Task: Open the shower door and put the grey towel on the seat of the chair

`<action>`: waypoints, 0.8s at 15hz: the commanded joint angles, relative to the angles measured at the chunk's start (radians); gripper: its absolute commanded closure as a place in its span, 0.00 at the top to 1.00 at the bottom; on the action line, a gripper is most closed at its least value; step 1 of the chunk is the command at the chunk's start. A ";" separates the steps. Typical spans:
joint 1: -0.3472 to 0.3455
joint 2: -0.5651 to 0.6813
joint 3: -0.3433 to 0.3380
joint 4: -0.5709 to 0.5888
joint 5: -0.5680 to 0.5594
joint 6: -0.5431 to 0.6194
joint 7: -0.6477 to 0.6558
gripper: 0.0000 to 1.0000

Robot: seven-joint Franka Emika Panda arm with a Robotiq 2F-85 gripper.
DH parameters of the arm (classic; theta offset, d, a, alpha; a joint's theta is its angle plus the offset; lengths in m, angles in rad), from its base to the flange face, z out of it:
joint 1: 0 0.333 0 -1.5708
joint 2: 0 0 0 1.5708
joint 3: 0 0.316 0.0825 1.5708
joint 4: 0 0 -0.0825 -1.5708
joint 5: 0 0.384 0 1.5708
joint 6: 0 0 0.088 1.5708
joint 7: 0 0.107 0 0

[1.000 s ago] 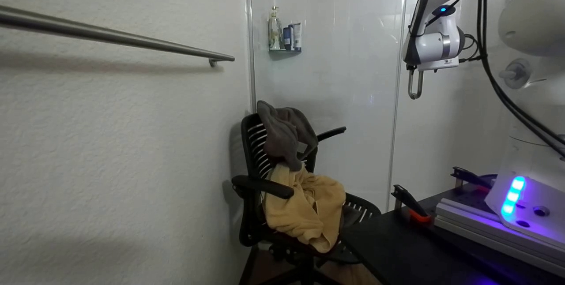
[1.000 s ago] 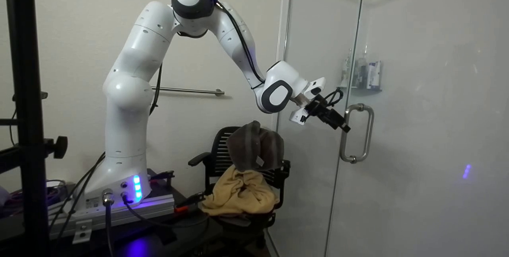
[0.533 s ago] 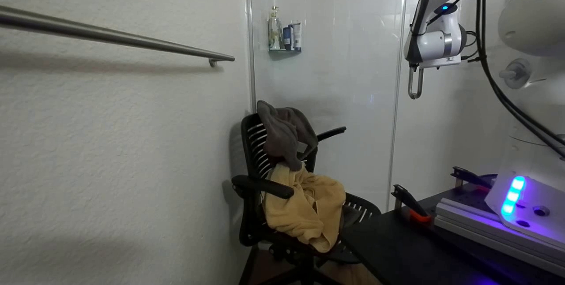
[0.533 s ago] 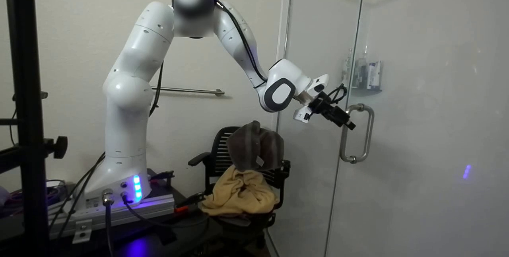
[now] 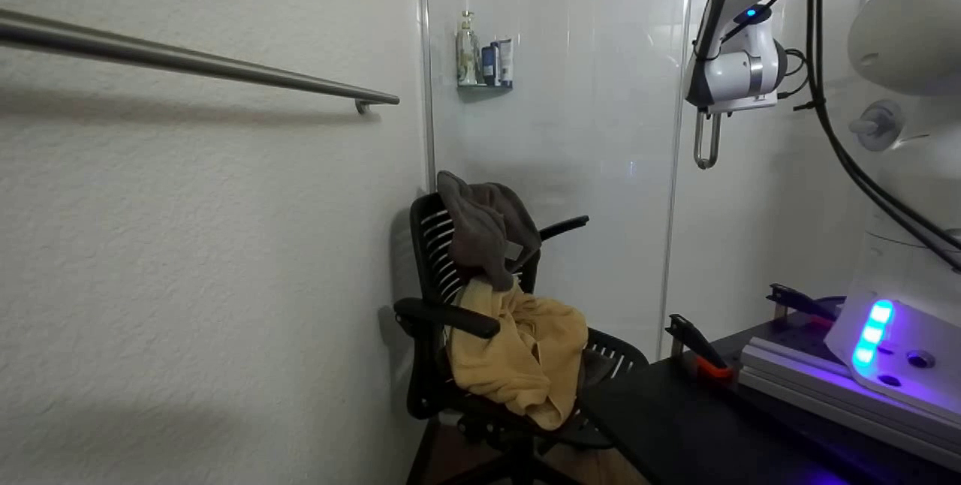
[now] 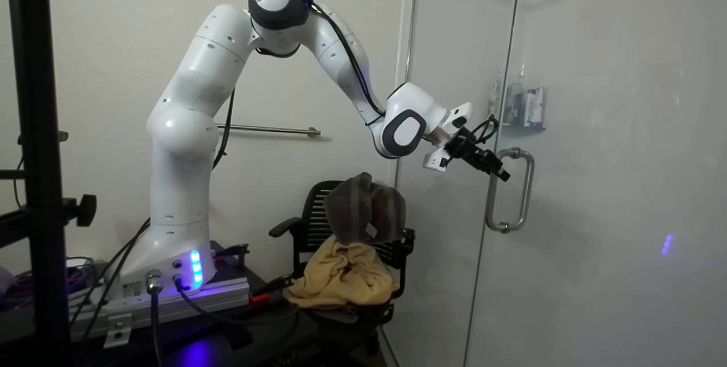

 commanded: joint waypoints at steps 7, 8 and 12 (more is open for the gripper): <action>0.148 0.035 -0.128 -0.035 0.096 -0.013 0.002 0.06; 0.210 0.053 -0.193 -0.036 0.139 -0.018 -0.007 0.06; 0.507 0.200 -0.470 -0.043 0.323 -0.046 -0.002 0.06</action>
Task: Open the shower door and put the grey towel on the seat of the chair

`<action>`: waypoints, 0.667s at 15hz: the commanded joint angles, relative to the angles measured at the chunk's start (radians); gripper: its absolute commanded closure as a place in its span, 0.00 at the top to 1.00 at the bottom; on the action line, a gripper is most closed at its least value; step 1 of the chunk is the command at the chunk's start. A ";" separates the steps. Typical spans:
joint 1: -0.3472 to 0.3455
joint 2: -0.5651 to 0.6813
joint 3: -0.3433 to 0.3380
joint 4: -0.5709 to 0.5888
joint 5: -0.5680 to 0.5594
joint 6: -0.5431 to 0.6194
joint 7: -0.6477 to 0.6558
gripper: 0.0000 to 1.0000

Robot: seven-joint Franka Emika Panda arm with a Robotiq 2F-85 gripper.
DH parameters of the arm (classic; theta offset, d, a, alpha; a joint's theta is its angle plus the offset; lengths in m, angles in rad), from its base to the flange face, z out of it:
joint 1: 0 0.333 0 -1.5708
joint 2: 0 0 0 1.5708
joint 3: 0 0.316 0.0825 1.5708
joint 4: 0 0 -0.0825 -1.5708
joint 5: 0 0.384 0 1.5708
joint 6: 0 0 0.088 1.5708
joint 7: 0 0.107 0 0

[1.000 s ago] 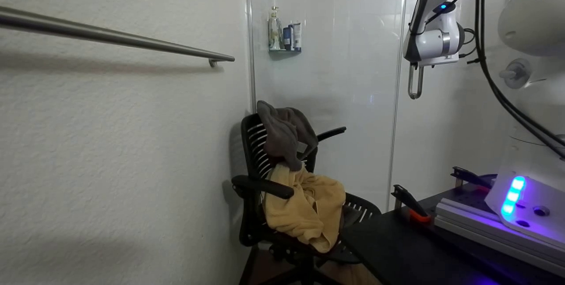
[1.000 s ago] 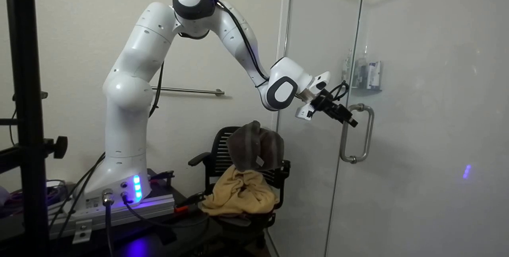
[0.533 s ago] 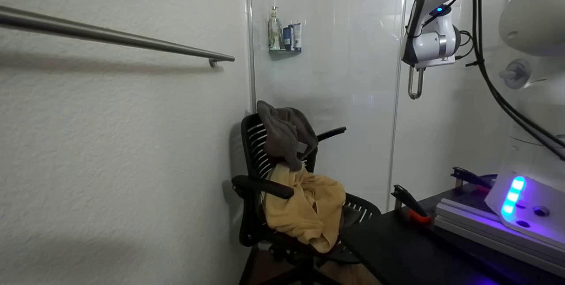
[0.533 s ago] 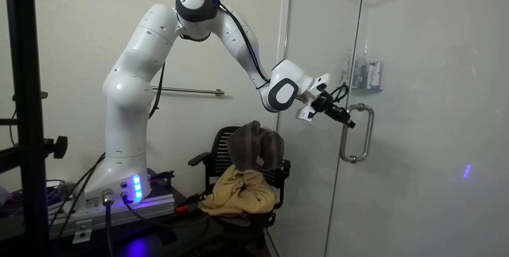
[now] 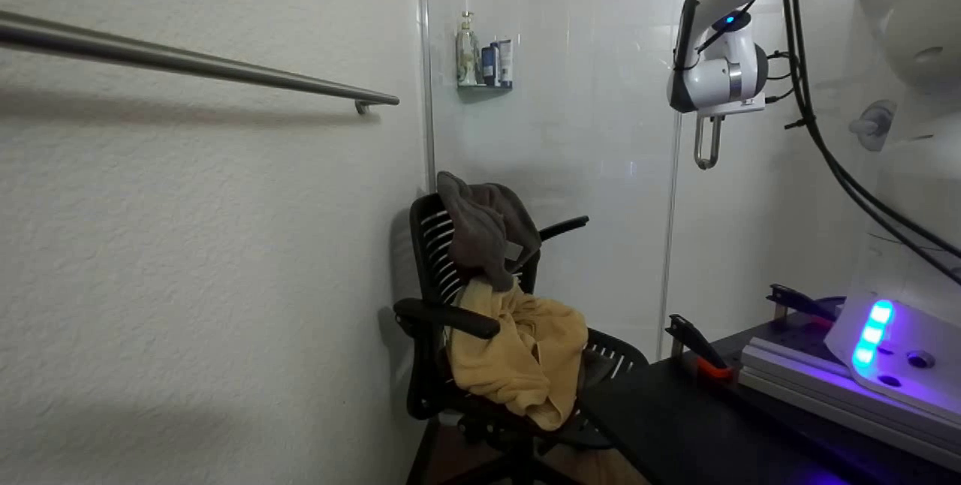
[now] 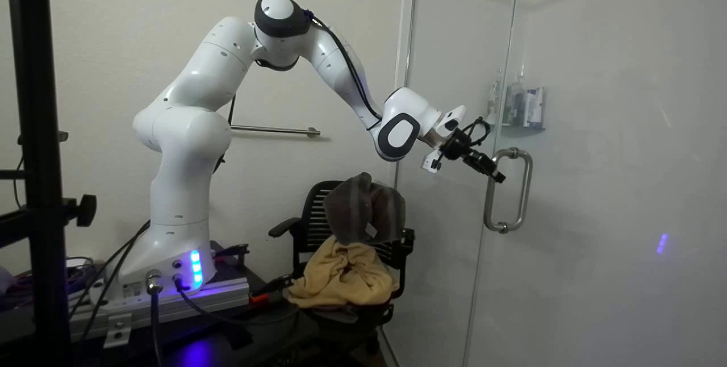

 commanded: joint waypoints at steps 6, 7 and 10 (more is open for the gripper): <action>0.530 0.329 -0.507 -0.137 0.220 -0.191 0.128 0.06; 0.572 0.362 -0.543 -0.159 0.218 -0.221 0.161 0.06; 0.671 0.447 -0.629 -0.236 0.157 -0.280 0.312 0.06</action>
